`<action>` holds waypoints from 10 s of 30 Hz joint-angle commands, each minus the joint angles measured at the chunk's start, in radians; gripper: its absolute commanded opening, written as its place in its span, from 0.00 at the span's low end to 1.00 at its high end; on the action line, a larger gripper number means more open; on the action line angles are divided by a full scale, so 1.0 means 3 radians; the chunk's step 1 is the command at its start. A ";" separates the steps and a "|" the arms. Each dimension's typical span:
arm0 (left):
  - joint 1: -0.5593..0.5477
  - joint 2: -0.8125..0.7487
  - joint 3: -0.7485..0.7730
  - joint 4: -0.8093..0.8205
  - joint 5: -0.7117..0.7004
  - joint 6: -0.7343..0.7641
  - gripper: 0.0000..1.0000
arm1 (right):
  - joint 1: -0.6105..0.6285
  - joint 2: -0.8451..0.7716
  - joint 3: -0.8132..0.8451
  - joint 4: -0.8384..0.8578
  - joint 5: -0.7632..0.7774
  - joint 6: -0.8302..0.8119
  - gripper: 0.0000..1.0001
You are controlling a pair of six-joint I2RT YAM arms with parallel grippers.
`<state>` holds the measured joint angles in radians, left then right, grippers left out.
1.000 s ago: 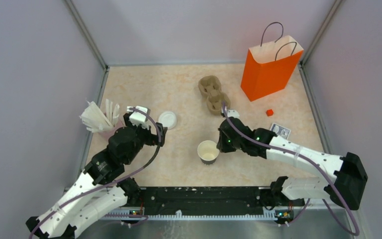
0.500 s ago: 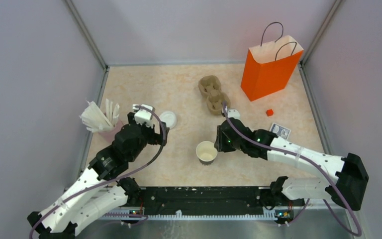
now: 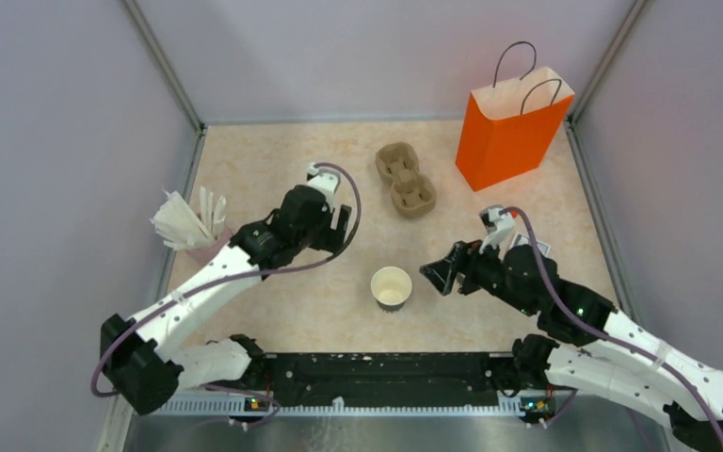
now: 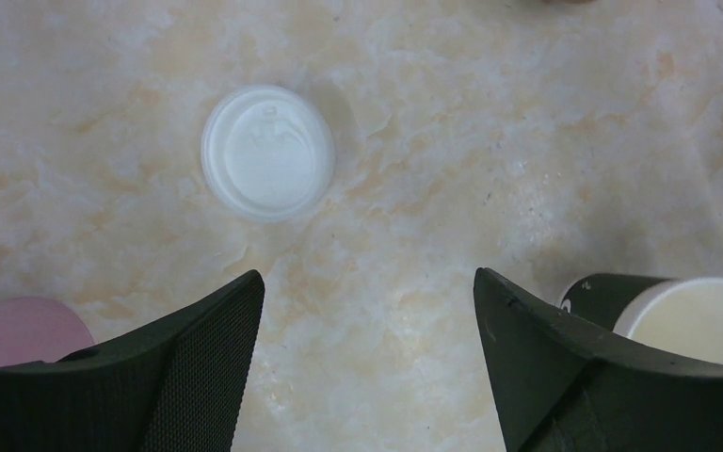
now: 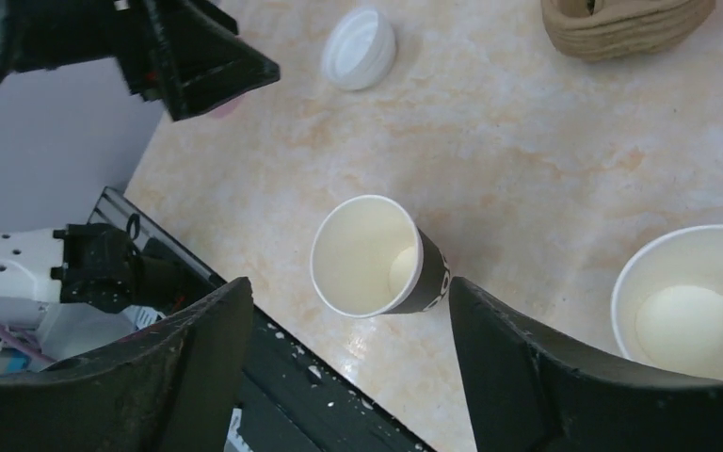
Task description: Pack the takeout coffee
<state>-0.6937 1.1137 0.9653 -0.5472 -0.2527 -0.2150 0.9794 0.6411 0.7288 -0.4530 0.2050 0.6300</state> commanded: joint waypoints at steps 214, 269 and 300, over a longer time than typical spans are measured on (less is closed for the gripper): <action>0.1187 0.2344 0.1222 0.0002 0.2109 0.0235 0.00 | 0.0023 -0.0746 -0.0370 -0.0355 0.0262 -0.0114 0.76; 0.1137 0.1719 0.1431 -0.0271 0.1334 0.0353 0.00 | 0.0018 0.0397 -0.0460 0.1516 0.0369 -0.0871 0.85; 0.0957 0.1998 0.1135 -0.0109 0.1662 0.0333 0.00 | 0.0020 0.0215 -0.0413 0.1224 0.0426 -0.0779 0.83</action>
<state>-0.4103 1.7081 1.3090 -0.6205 0.2237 -0.1242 0.9794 0.7197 0.5957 -0.0982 0.3210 0.3889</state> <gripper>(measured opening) 0.007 0.837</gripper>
